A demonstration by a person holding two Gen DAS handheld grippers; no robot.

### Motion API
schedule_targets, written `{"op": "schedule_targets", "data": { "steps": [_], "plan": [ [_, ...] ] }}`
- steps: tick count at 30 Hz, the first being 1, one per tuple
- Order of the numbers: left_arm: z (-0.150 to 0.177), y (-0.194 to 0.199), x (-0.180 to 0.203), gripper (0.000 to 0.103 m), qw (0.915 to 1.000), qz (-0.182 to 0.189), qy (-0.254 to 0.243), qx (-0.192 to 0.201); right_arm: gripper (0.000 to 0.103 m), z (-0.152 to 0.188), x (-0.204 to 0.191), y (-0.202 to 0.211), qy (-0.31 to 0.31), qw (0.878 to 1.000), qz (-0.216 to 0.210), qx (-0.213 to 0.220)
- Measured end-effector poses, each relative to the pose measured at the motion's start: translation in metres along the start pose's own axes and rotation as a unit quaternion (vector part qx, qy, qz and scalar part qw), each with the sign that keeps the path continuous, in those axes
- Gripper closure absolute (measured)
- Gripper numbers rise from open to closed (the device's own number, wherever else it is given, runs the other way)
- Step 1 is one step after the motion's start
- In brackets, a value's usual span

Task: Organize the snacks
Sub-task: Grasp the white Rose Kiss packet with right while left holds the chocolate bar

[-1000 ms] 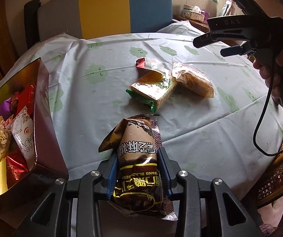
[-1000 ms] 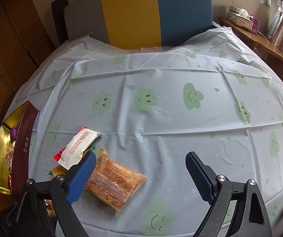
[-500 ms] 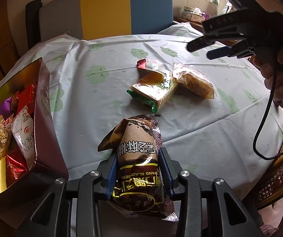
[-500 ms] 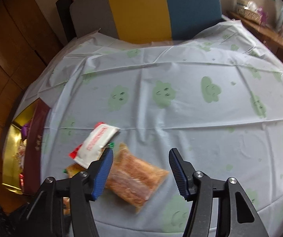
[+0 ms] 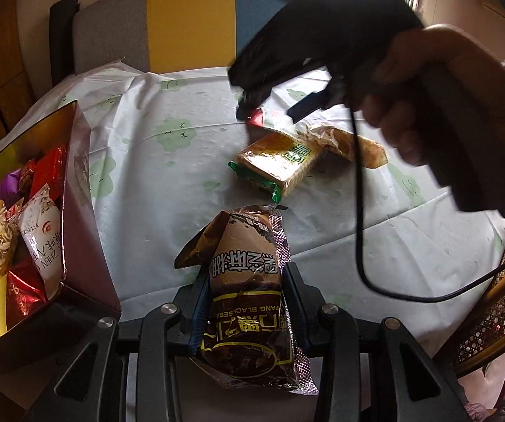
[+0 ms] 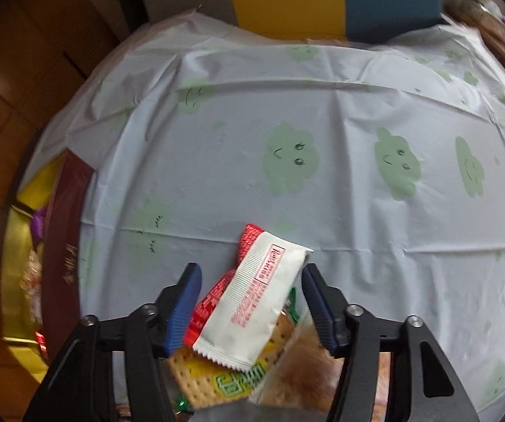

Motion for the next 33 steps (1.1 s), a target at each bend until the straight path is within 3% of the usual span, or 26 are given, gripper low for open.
{"op": "schedule_targets", "data": {
  "steps": [1, 2, 7, 11, 15, 21, 25, 29, 33],
  "plan": [
    [0.001, 0.000, 0.000, 0.062, 1.0000, 0.001, 0.001, 0.000, 0.069, -0.001, -0.002, -0.001, 0.008, 1.000, 0.002, 0.000],
    [0.000, 0.000, 0.000, 0.062, 1.0000, 0.003, 0.003, 0.000, 0.072, -0.002, -0.003, 0.001, 0.013, 1.000, 0.000, 0.005],
    [0.000, -0.001, -0.003, 0.062, 1.0000, 0.005, 0.005, 0.000, 0.072, -0.009, -0.018, 0.039, 0.038, 0.997, -0.030, 0.058],
    [0.000, -0.002, -0.004, 0.062, 1.0000, 0.006, 0.007, -0.001, 0.072, 0.000, -0.029, 0.068, 0.072, 0.994, -0.052, 0.069],
    [0.000, -0.003, -0.003, 0.062, 1.0000, 0.004, 0.007, -0.001, 0.072, 0.032, -0.028, 0.082, 0.101, 0.992, -0.061, 0.045],
    [0.000, -0.003, -0.003, 0.062, 1.0000, 0.003, 0.007, -0.001, 0.072, 0.094, -0.009, 0.081, 0.097, 0.993, -0.071, -0.005],
    [0.000, -0.003, -0.001, 0.062, 1.0000, 0.000, 0.006, -0.001, 0.072, 0.127, 0.001, 0.059, 0.079, 0.995, -0.040, -0.043],
    [0.000, -0.003, 0.000, 0.062, 1.0000, -0.002, 0.006, -0.002, 0.070, 0.137, 0.000, 0.046, 0.098, 0.994, -0.007, -0.054],
    [-0.001, -0.003, 0.001, 0.062, 1.0000, -0.003, 0.006, -0.002, 0.068, 0.138, 0.002, 0.044, 0.095, 0.994, -0.020, -0.050]
  ]
}}
Point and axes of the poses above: each gripper's, at about its wrist camera, not at the fingertips, and y roughly against the way its jaws point, x to its right, z to its underside, the point moved 4 cm from there along -y, roughly the way its jaws point, and after that the axes turned 14 degrees about -z, right-handed, at the moved point
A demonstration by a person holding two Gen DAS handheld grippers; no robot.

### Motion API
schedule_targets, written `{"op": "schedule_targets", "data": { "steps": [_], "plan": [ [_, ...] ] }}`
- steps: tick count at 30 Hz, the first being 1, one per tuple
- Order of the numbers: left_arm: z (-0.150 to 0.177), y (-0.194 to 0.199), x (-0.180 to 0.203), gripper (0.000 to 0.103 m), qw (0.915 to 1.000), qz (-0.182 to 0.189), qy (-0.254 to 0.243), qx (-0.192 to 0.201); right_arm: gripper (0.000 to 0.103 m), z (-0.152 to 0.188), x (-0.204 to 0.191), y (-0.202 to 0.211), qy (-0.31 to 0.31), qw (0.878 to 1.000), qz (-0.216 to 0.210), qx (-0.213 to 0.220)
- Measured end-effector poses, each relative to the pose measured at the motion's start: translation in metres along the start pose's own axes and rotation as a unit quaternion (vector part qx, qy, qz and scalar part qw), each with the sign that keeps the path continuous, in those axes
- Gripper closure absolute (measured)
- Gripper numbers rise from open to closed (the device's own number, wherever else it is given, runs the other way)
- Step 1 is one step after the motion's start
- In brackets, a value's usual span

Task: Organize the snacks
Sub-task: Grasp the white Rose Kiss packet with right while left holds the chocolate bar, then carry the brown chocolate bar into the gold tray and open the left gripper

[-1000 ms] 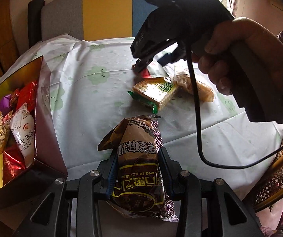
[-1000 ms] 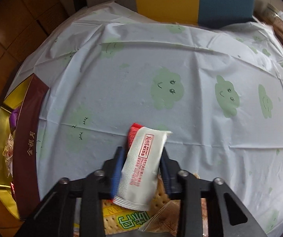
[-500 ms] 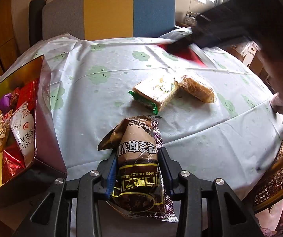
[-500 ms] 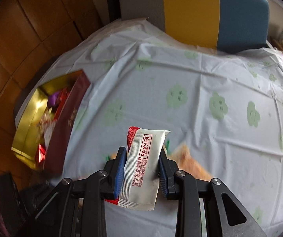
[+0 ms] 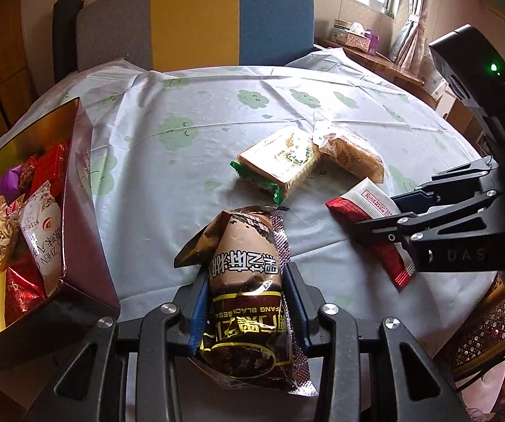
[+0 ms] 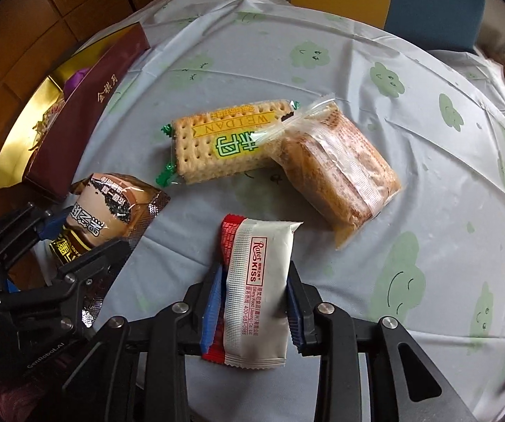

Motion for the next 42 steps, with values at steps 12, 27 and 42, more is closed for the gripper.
{"op": "schedule_targets", "data": {
  "steps": [12, 27, 42],
  "plan": [
    [0.000, 0.001, 0.002, 0.061, 1.0000, -0.004, -0.001, 0.000, 0.064, 0.000, -0.003, 0.000, 0.019, 1.000, 0.014, 0.008],
    [-0.021, 0.031, -0.013, 0.070, 0.9993, 0.017, 0.017, 0.029, 0.064, 0.002, -0.015, -0.004, 0.040, 0.999, 0.029, 0.011],
    [-0.021, 0.058, -0.199, 0.070, 0.9572, -0.121, 0.263, 0.014, 0.064, 0.001, -0.011, -0.004, 0.046, 0.998, 0.033, 0.011]
  ]
}}
Point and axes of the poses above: each gripper's, at about its wrist camera, not at the fingertips, and y roughly against the way its jaws point, x to its right, z to its underside, the point moved 4 cm from there along -y, roughly the way its jaws point, and after that the axes turned 14 degrees about -z, right-handed, at the moved point
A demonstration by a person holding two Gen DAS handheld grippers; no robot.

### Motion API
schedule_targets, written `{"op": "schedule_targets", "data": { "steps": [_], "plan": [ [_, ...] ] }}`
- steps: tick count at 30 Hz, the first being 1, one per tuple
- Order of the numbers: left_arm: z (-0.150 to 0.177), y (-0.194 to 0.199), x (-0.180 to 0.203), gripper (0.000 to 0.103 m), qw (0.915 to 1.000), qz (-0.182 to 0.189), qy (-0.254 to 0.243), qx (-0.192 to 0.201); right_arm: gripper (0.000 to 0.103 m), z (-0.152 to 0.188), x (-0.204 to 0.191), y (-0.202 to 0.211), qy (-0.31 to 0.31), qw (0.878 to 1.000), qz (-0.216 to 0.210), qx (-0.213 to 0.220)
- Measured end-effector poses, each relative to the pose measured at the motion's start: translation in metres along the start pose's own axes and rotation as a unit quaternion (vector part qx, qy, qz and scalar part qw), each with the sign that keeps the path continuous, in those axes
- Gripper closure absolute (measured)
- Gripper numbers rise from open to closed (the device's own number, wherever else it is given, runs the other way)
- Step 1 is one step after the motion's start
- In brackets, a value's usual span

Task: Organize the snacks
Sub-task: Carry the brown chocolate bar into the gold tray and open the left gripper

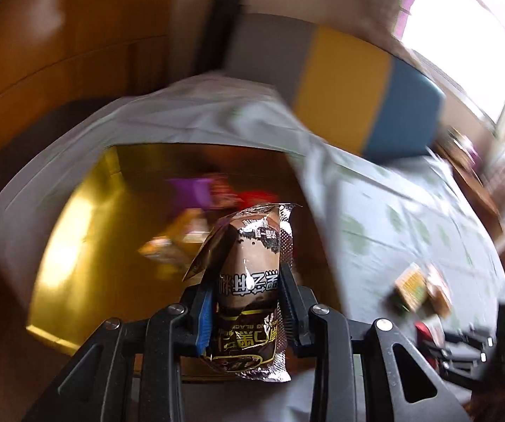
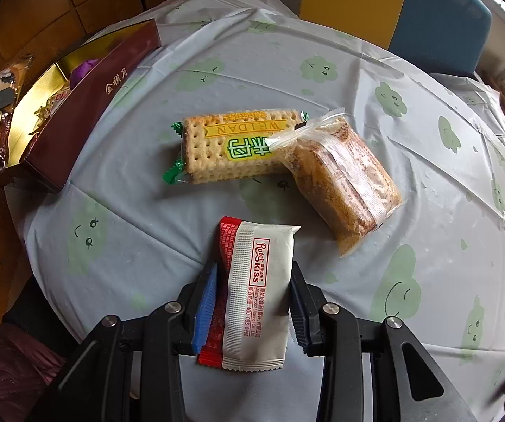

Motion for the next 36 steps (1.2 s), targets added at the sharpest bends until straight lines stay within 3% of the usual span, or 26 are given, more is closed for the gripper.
{"op": "schedule_targets", "data": {
  "steps": [5, 10, 17, 25, 30, 36],
  "plan": [
    [0.000, -0.018, -0.057, 0.071, 0.9934, -0.006, 0.109, -0.035, 0.064, 0.000, 0.000, 0.000, -0.001, 1.000, 0.000, 0.000],
    [0.005, -0.033, -0.072, 0.071, 0.9854, 0.016, 0.157, -0.062, 0.064, 0.000, 0.000, 0.000, -0.001, 1.000, 0.000, 0.001],
    [0.016, -0.044, -0.063, 0.068, 0.9864, 0.005, 0.134, -0.094, 0.064, 0.001, 0.000, 0.001, -0.003, 1.000, -0.001, 0.003],
    [0.012, -0.035, -0.064, 0.068, 0.9929, -0.039, 0.098, -0.055, 0.064, 0.001, -0.001, 0.002, 0.000, 1.000, 0.002, 0.004],
    [0.022, -0.045, -0.052, 0.068, 0.9931, -0.022, 0.079, -0.083, 0.064, 0.001, -0.001, 0.002, 0.003, 1.000, 0.004, 0.005],
    [0.022, -0.038, -0.040, 0.068, 0.9958, -0.028, 0.056, -0.067, 0.065, 0.002, -0.002, 0.002, 0.003, 1.000, 0.005, 0.005]
  ]
}}
Point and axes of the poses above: each gripper's, at about its wrist camera, not at the fingertips, and y roughly against the way its jaws point, x to its right, z to its underside, the point moved 4 cm from there along -y, roughly the way its jaws point, and after that the axes turned 14 degrees about -z, right-handed, at the moved point
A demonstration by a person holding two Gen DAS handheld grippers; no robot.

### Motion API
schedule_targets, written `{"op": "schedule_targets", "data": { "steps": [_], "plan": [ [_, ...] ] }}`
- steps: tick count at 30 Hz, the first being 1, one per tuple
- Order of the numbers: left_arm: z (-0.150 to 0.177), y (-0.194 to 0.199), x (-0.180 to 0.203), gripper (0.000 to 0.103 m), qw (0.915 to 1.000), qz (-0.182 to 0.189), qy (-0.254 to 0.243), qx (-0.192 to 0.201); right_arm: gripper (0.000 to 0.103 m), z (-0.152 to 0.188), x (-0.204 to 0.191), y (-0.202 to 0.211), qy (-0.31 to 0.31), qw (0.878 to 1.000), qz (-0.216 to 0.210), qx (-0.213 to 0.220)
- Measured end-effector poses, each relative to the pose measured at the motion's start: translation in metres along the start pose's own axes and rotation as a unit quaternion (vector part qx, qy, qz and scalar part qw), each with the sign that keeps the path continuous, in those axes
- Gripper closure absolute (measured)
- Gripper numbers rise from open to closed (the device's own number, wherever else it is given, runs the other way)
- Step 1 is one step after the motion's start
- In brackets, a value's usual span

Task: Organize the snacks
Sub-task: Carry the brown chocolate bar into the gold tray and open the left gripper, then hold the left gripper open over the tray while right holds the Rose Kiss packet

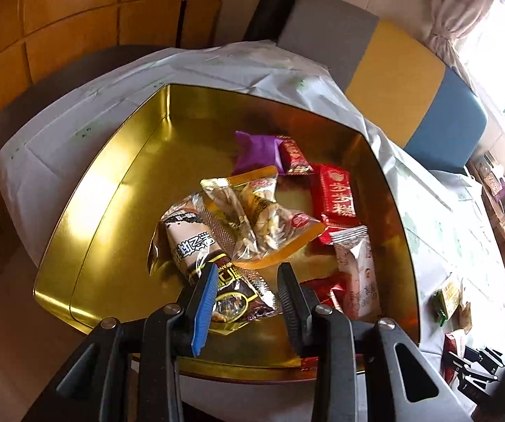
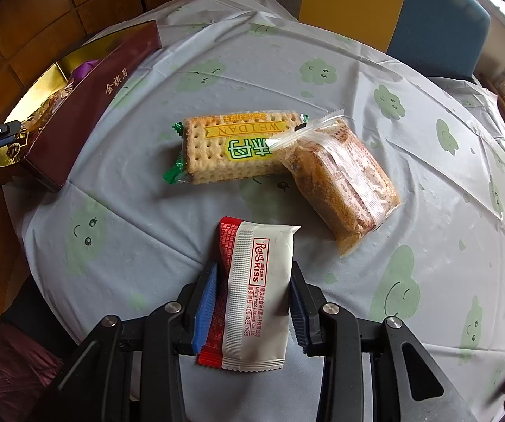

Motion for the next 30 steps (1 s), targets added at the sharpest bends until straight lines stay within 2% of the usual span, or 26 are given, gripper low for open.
{"op": "schedule_targets", "data": {
  "steps": [13, 30],
  "plan": [
    [-0.004, 0.030, 0.012, 0.068, 0.9959, -0.037, -0.046, 0.069, 0.064, 0.000, -0.002, 0.001, 0.003, 1.000, 0.004, 0.002],
    [0.000, 0.038, 0.020, 0.068, 0.9949, -0.029, -0.059, 0.077, 0.065, 0.001, -0.002, 0.002, 0.008, 1.000, 0.008, 0.005]
  ]
}}
Point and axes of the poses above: each gripper's, at about its wrist camera, not at the fingertips, and y roughly against the way its jaws point, x to its right, z to its underside, the point moved 4 cm from there along -y, roughly the way its jaws point, and after that the axes turned 14 degrees about -z, right-handed, at the moved point
